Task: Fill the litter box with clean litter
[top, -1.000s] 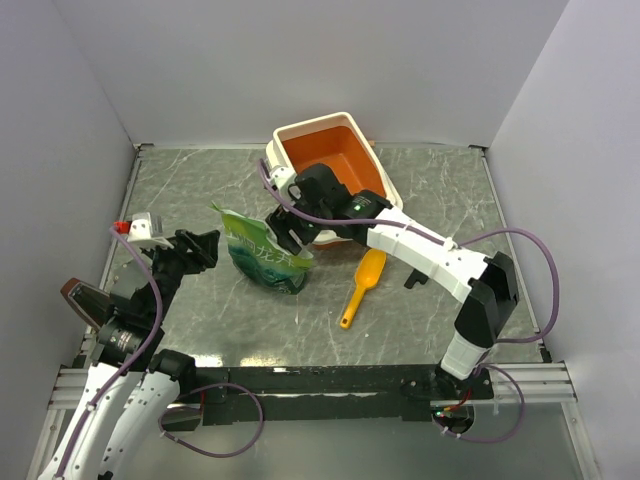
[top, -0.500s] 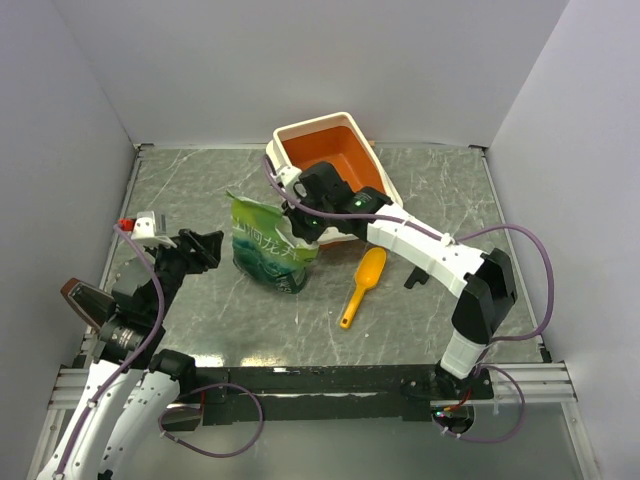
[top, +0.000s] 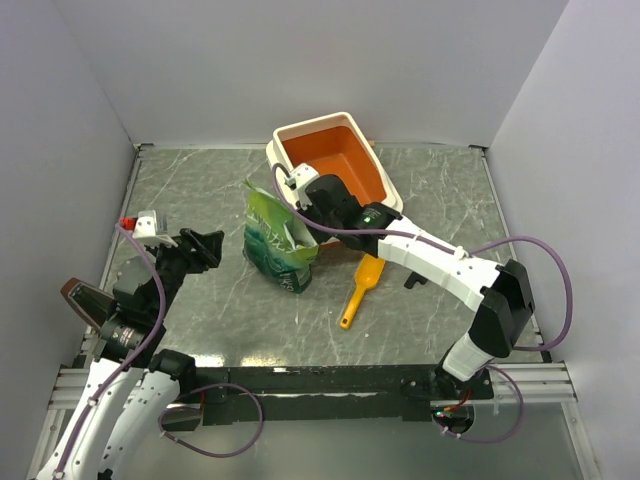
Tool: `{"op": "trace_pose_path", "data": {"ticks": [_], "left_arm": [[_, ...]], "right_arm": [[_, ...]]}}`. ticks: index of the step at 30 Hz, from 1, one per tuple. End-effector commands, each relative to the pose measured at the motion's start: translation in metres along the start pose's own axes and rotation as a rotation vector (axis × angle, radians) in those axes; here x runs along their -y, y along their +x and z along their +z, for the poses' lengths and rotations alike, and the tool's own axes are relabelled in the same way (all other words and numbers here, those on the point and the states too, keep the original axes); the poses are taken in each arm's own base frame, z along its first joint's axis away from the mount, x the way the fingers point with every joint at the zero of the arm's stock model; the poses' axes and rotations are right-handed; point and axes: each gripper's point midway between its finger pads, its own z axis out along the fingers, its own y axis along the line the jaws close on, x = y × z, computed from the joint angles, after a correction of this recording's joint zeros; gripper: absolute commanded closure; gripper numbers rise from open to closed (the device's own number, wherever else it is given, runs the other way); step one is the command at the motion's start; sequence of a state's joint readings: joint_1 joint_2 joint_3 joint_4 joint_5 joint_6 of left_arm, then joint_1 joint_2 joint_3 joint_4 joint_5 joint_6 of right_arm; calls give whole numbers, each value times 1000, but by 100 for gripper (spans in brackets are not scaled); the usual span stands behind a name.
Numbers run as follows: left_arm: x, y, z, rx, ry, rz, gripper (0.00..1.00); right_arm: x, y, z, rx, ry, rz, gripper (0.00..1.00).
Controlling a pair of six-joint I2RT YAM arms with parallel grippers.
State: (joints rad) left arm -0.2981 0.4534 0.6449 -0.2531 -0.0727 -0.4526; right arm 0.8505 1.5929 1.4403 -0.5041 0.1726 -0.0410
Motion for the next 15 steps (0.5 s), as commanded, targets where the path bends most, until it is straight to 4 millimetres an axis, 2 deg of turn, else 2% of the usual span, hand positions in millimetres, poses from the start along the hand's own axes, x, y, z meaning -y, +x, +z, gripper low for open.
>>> {"op": "trace_pose_path", "data": {"ticks": [1, 2, 3, 5, 7, 12, 15], "left_arm": [[4, -5, 0, 18, 20, 12, 28], [4, -6, 1, 20, 21, 12, 28], [4, -5, 0, 17, 19, 12, 28], [4, -5, 1, 19, 19, 12, 28], [4, -5, 1, 17, 19, 12, 28], [5, -6, 0, 22, 23, 12, 28], [5, -6, -1, 22, 23, 12, 28]], "right_arm": [[8, -30, -21, 102, 19, 43, 100], [6, -30, -23, 96, 12, 41, 100], [5, -32, -24, 96, 7, 42, 95], [4, -40, -32, 118, 5, 41, 76], [7, -48, -44, 135, 16, 36, 68], [16, -69, -84, 202, 51, 28, 58], [11, -73, -98, 217, 26, 20, 53]]}}
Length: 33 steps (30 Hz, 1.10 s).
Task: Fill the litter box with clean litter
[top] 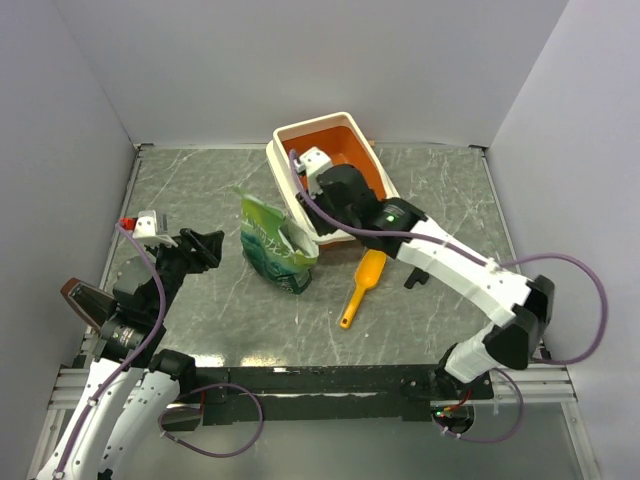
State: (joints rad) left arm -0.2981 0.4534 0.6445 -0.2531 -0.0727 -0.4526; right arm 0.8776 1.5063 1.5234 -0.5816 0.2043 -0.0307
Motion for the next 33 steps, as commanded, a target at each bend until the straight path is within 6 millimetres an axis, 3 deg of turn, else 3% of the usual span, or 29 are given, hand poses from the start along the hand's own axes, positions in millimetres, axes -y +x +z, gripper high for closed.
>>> {"op": "trace_pose_path", "data": {"ticks": [1, 6, 9, 12, 24, 33], "left_arm": [[5, -6, -1, 22, 23, 12, 28], [4, -8, -2, 28, 21, 12, 28], [4, -8, -2, 31, 19, 11, 28], [4, -7, -2, 29, 18, 12, 28], [4, -8, -3, 32, 19, 14, 28], [5, -9, -3, 34, 24, 14, 28]], "right_arm": [[4, -42, -50, 127, -1, 4, 53], [-16, -34, -44, 101, -79, 12, 62], [-33, -26, -34, 77, -134, 12, 76], [-44, -23, -25, 59, -166, 4, 100], [-68, -6, 1, 11, -241, 47, 100], [-77, 19, 30, -57, -249, 62, 100]]}}
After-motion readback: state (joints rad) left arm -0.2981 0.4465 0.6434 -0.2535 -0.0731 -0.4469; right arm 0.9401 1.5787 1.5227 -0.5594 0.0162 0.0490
